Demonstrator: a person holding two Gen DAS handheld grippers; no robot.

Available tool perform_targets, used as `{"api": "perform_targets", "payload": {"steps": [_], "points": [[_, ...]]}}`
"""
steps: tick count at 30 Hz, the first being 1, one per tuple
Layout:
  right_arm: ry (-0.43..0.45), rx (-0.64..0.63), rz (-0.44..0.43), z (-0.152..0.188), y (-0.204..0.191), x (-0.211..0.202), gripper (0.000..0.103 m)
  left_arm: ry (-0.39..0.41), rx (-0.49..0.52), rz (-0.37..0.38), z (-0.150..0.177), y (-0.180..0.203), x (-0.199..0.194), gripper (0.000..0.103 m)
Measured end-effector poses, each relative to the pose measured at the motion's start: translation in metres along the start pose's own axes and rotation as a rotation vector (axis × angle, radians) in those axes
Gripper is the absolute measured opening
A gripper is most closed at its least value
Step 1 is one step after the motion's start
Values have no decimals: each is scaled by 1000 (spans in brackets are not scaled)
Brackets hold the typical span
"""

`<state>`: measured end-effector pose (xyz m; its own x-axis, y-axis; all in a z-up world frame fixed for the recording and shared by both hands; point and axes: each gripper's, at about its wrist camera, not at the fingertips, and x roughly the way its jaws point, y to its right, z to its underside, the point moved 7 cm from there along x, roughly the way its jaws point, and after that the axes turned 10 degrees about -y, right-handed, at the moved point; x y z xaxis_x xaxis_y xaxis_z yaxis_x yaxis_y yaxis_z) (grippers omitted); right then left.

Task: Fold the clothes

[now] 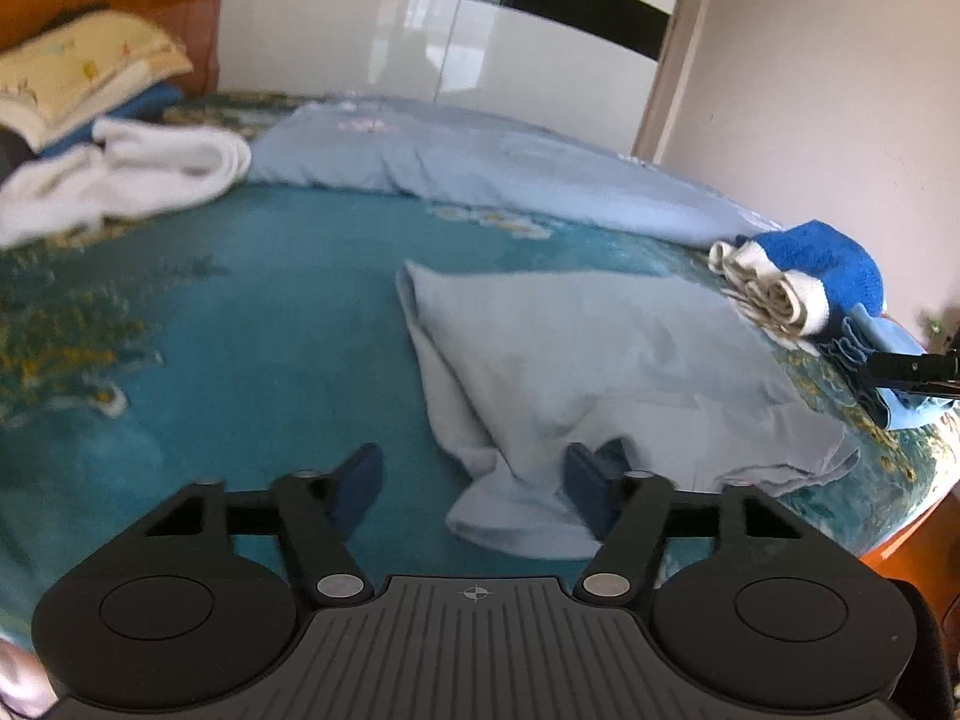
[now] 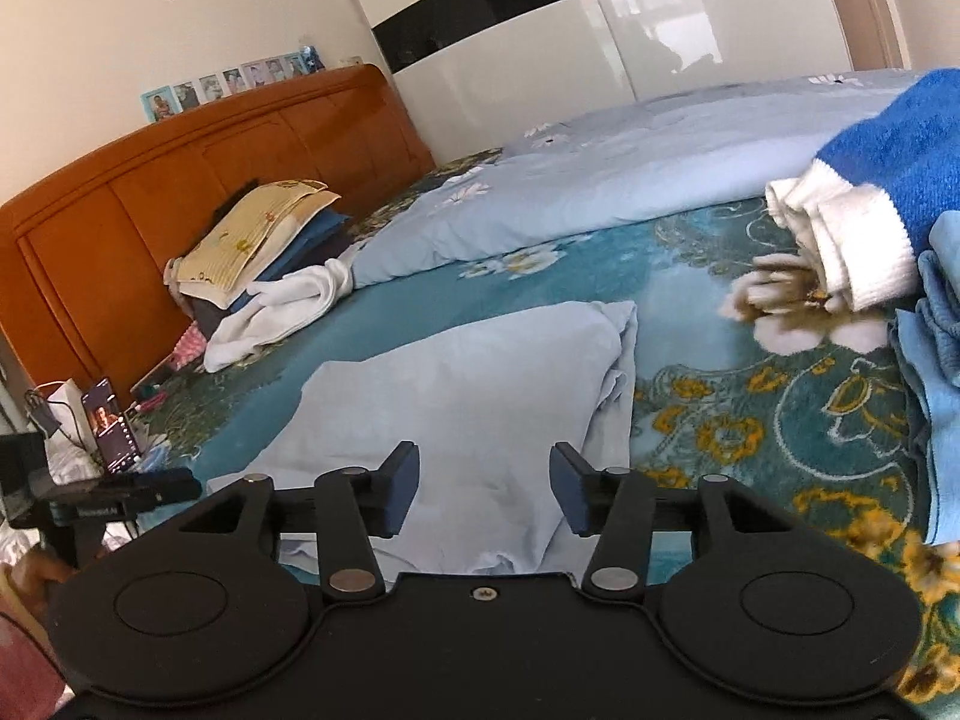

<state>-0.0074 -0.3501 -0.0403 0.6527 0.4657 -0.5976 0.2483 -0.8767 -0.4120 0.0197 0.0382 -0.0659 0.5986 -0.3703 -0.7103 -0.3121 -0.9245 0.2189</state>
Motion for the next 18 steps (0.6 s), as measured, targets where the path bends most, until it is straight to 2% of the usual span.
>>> {"api": "perform_targets", "payload": {"steps": [3, 5, 11, 18], "points": [[-4, -3, -5, 0, -2, 4, 52, -29, -21, 20, 5, -3, 7, 46], [-7, -8, -7, -1, -3, 6, 53, -48, -34, 33, 8, -5, 12, 32], [-16, -8, -9, 1, -4, 11, 55, -99, -46, 45, 18, -6, 19, 9], [-21, 3, -17, 0, -3, 16, 56, -84, -60, 69, 21, 2, -4, 6]]}}
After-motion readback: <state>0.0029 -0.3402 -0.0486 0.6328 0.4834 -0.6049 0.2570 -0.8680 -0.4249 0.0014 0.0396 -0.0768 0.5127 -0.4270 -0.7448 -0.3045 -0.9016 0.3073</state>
